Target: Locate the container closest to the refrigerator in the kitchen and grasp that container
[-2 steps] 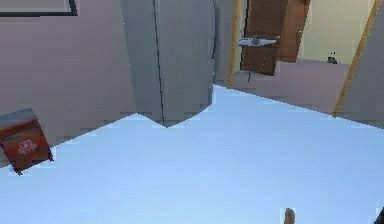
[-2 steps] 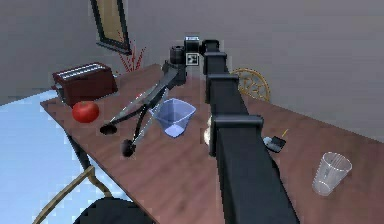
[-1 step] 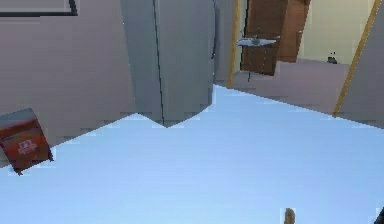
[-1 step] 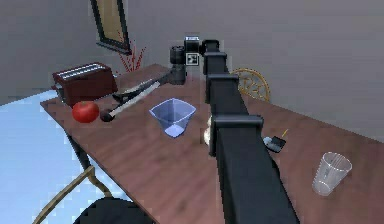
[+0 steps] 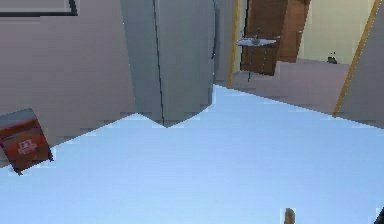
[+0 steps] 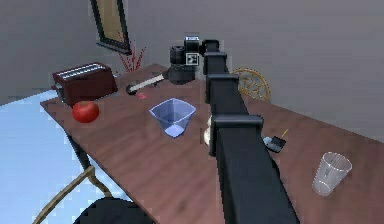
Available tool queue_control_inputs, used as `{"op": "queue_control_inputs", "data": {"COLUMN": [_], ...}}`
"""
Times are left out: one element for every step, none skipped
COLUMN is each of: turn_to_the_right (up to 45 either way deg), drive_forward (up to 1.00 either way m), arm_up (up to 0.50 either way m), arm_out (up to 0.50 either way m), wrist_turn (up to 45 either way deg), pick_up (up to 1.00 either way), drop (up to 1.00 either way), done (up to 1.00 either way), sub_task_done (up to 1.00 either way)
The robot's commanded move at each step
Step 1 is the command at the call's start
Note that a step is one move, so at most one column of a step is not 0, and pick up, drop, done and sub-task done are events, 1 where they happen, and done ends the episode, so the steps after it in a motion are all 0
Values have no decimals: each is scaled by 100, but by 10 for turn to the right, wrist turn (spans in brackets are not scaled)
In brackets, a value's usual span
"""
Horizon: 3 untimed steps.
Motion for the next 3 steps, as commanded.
{"op": "queue_control_inputs", "data": {"turn_to_the_right": [0,0,0], "drive_forward": [0,0,0], "arm_up": [0,-18,0], "arm_out": [0,0,0], "wrist_turn": [330,0,0], "pick_up": [0,0,100], "drop": [0,0,0], "done": [0,0,0], "sub_task_done": [0,0,0]}}
